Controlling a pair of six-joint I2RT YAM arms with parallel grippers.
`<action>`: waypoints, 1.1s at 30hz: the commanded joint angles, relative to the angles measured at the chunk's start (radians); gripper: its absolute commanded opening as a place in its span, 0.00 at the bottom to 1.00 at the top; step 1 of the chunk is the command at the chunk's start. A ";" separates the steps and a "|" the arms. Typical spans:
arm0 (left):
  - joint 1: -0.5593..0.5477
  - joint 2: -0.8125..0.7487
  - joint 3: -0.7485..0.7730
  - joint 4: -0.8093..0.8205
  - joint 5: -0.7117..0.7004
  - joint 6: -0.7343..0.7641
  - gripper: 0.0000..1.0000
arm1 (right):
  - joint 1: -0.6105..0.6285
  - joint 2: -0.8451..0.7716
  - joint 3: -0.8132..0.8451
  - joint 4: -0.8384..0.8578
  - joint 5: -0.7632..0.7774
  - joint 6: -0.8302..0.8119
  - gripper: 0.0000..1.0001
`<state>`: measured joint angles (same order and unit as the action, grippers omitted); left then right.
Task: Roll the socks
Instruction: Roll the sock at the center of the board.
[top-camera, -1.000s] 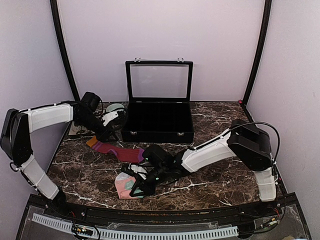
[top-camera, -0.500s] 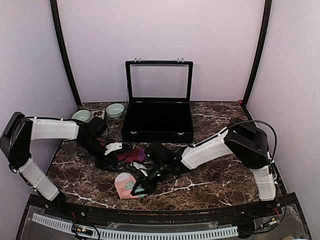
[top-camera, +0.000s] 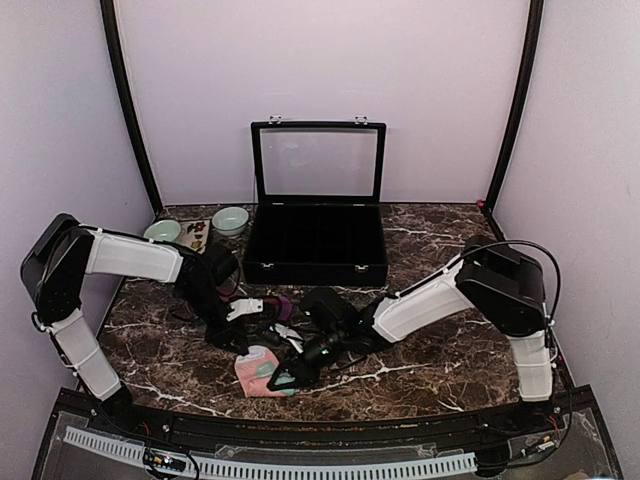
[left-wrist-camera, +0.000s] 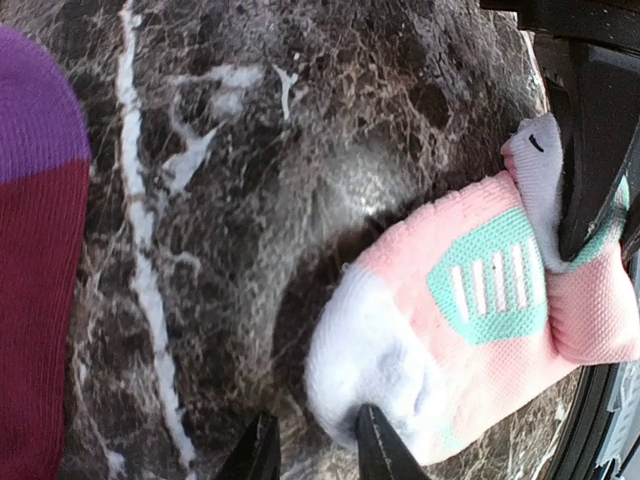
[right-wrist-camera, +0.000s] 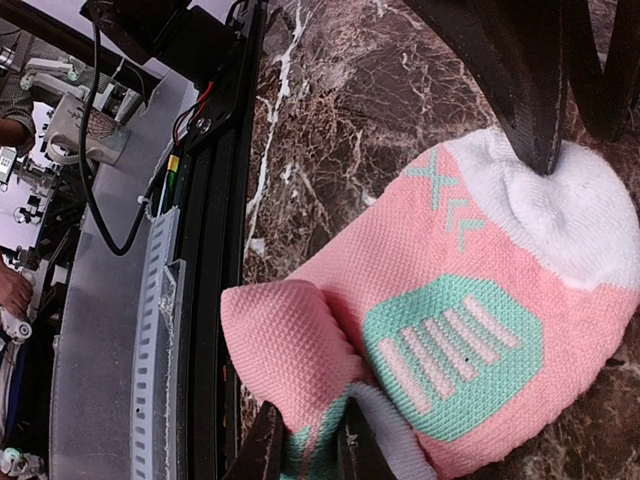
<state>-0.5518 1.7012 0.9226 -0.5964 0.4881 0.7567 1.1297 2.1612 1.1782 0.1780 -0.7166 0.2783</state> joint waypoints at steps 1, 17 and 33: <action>-0.055 0.054 0.026 0.014 -0.041 -0.031 0.29 | -0.009 0.165 -0.214 -0.490 0.303 0.065 0.09; -0.193 0.361 0.412 -0.043 -0.081 -0.044 0.25 | 0.010 0.083 -0.287 -0.428 0.544 0.186 0.09; -0.159 0.334 0.491 -0.086 -0.098 -0.061 0.40 | 0.042 0.229 -0.166 -0.621 0.662 0.186 0.09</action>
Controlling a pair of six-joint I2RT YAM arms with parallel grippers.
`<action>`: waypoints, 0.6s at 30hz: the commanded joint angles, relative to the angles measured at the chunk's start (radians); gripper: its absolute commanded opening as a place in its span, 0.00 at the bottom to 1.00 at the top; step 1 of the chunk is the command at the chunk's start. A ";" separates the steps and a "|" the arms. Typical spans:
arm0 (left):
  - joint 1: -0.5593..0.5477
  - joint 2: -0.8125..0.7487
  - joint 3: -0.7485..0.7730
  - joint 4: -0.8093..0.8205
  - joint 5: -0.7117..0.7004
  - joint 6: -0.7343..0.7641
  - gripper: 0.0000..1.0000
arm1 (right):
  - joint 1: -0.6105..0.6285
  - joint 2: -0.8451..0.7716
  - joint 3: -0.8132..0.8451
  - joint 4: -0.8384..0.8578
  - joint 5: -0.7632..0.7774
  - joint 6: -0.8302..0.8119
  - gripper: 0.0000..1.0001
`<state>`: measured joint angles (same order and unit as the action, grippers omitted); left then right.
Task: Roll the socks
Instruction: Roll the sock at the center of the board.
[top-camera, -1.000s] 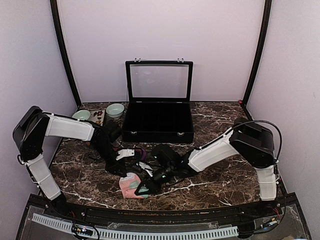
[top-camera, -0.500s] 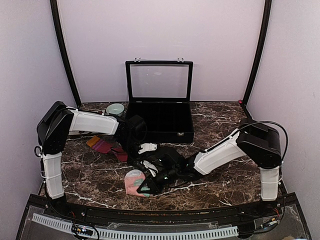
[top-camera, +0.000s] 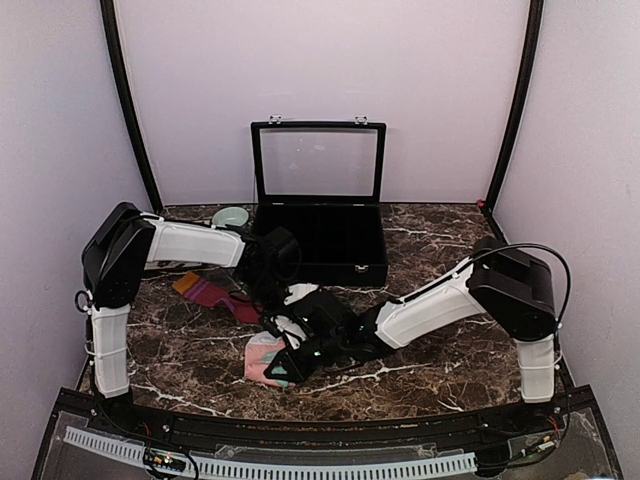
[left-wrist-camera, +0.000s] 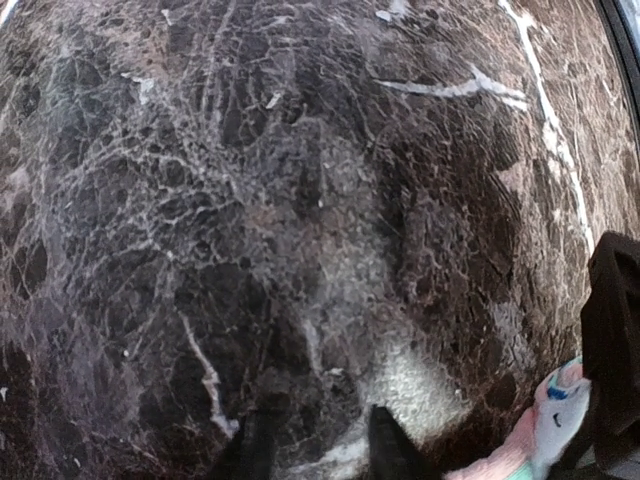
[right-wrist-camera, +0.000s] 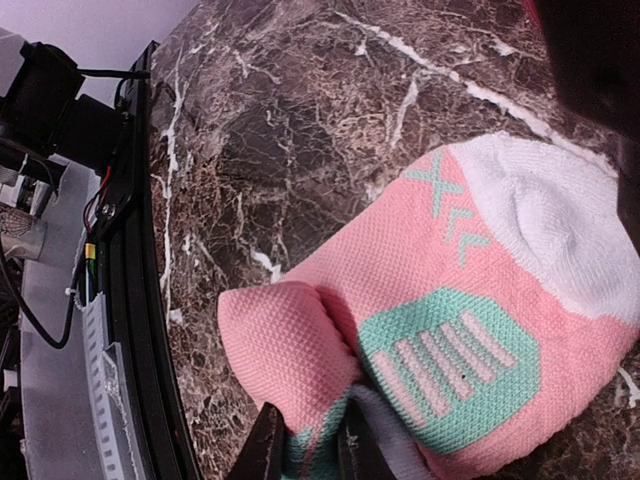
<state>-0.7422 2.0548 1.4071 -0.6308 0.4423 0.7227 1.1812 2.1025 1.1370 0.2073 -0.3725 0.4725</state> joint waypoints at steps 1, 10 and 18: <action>0.051 -0.031 0.013 -0.047 -0.055 -0.034 0.43 | -0.007 0.299 -0.123 -0.659 0.314 -0.010 0.09; 0.188 -0.083 0.179 0.004 -0.111 -0.129 0.55 | 0.014 0.352 -0.088 -0.722 0.270 -0.038 0.09; 0.244 -0.295 -0.003 0.094 -0.154 -0.127 0.68 | 0.015 0.367 -0.107 -0.723 0.172 -0.055 0.09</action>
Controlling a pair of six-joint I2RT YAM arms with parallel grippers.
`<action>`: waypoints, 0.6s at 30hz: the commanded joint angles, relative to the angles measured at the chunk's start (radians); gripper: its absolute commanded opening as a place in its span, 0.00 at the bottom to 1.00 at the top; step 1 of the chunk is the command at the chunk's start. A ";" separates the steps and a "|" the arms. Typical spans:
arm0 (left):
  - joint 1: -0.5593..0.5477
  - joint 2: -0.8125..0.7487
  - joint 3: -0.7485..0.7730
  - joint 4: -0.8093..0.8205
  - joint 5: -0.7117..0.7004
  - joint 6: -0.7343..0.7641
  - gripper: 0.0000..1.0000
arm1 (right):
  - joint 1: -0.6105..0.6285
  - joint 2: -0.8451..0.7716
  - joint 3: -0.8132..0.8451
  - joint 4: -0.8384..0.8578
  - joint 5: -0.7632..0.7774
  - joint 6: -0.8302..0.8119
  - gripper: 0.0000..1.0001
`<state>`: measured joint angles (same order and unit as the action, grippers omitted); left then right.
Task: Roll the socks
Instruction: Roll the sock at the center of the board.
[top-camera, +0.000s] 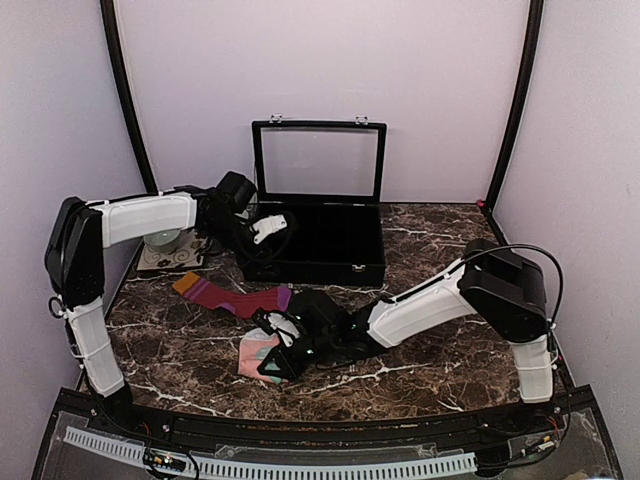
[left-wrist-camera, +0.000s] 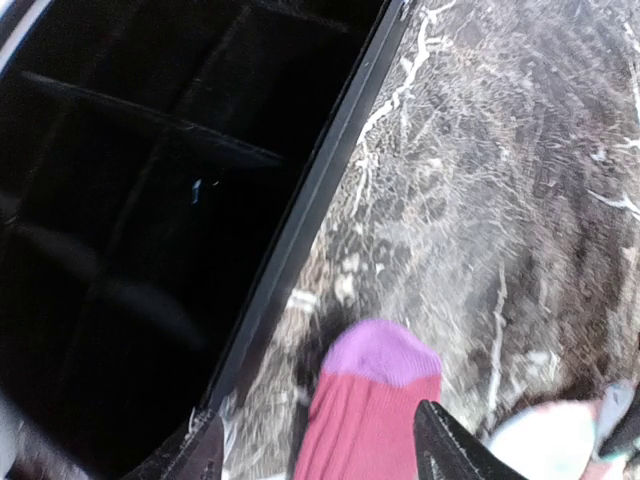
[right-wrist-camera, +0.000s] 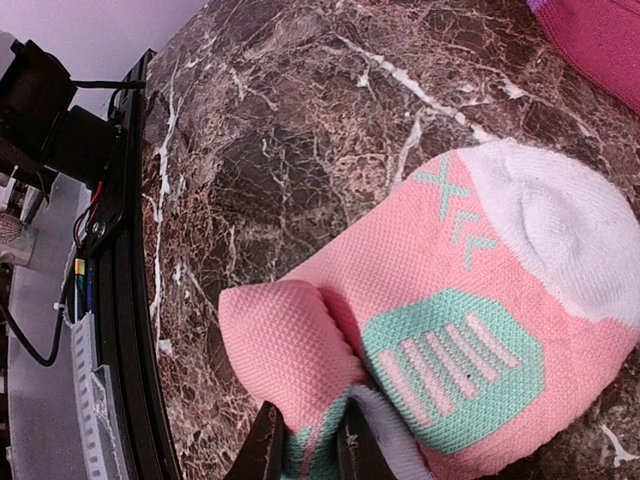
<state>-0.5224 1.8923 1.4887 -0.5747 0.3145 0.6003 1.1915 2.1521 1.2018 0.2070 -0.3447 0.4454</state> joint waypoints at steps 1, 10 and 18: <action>0.034 -0.157 -0.114 0.035 -0.027 0.000 0.68 | 0.005 0.315 -0.178 -0.716 0.126 -0.027 0.09; 0.171 -0.396 -0.444 0.028 0.025 0.112 0.70 | 0.001 0.281 -0.223 -0.659 0.024 -0.009 0.08; 0.073 -0.498 -0.602 -0.090 0.202 0.260 0.51 | -0.012 0.339 -0.166 -0.698 -0.073 -0.075 0.09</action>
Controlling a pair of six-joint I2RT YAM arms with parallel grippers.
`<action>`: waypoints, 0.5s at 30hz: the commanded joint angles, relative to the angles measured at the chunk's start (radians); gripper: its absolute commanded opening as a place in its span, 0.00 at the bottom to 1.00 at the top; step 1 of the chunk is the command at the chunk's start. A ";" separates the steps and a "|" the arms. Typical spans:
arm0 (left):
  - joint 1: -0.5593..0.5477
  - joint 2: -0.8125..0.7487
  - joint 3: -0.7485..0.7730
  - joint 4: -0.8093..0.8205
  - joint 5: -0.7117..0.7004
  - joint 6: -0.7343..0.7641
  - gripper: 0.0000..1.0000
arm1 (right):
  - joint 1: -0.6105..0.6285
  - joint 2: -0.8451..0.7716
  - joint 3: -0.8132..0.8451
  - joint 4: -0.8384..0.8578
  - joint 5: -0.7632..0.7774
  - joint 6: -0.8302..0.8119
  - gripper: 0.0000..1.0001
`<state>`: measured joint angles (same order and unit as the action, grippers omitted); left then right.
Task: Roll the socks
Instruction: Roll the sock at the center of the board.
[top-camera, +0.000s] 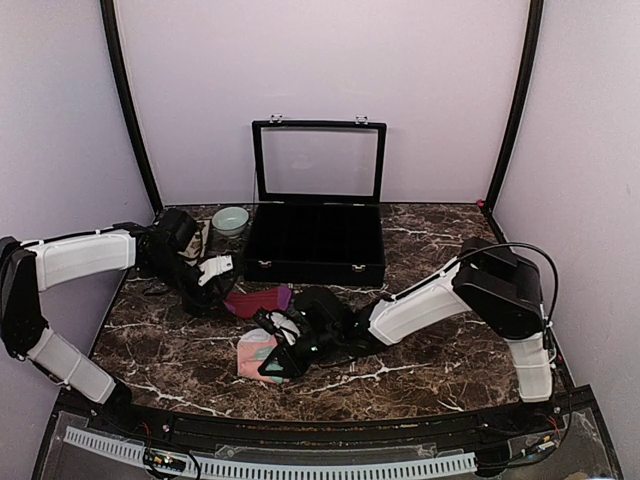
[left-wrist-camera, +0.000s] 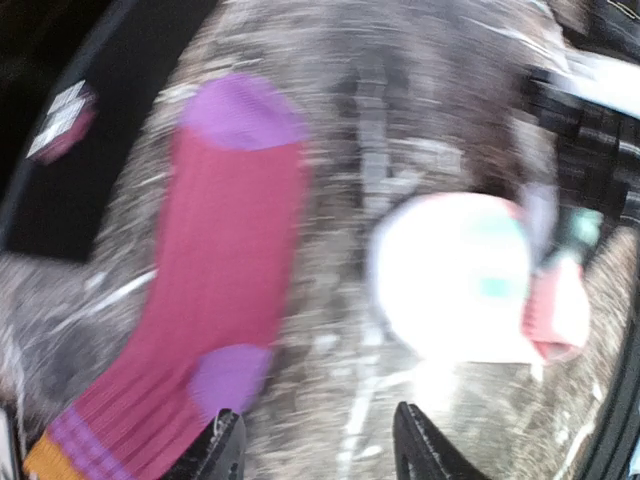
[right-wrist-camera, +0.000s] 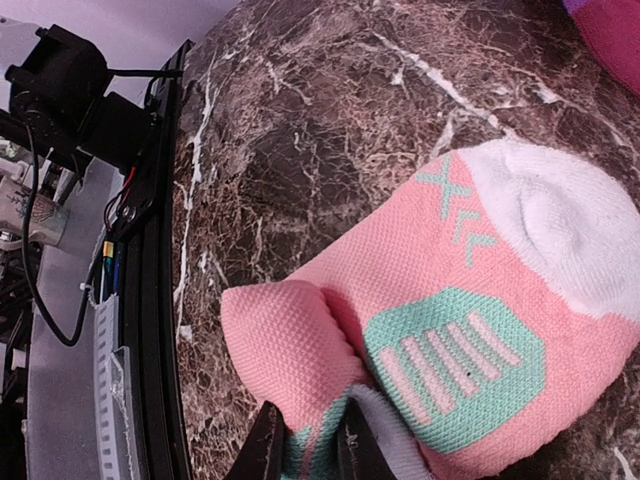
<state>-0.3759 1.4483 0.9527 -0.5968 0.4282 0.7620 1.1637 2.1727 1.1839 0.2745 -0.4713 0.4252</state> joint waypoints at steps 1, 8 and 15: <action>-0.110 -0.063 -0.094 -0.056 0.076 0.110 0.51 | 0.014 0.329 -0.140 -0.785 0.037 -0.072 0.09; -0.326 -0.053 -0.168 0.028 0.045 0.118 0.48 | -0.011 0.362 -0.123 -0.832 -0.023 -0.106 0.10; -0.402 -0.073 -0.177 0.056 0.029 0.095 0.48 | -0.019 0.364 -0.076 -0.876 -0.042 -0.082 0.10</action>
<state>-0.7563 1.4067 0.7887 -0.5678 0.4652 0.8608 1.1160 2.2307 1.2610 0.2050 -0.6823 0.3294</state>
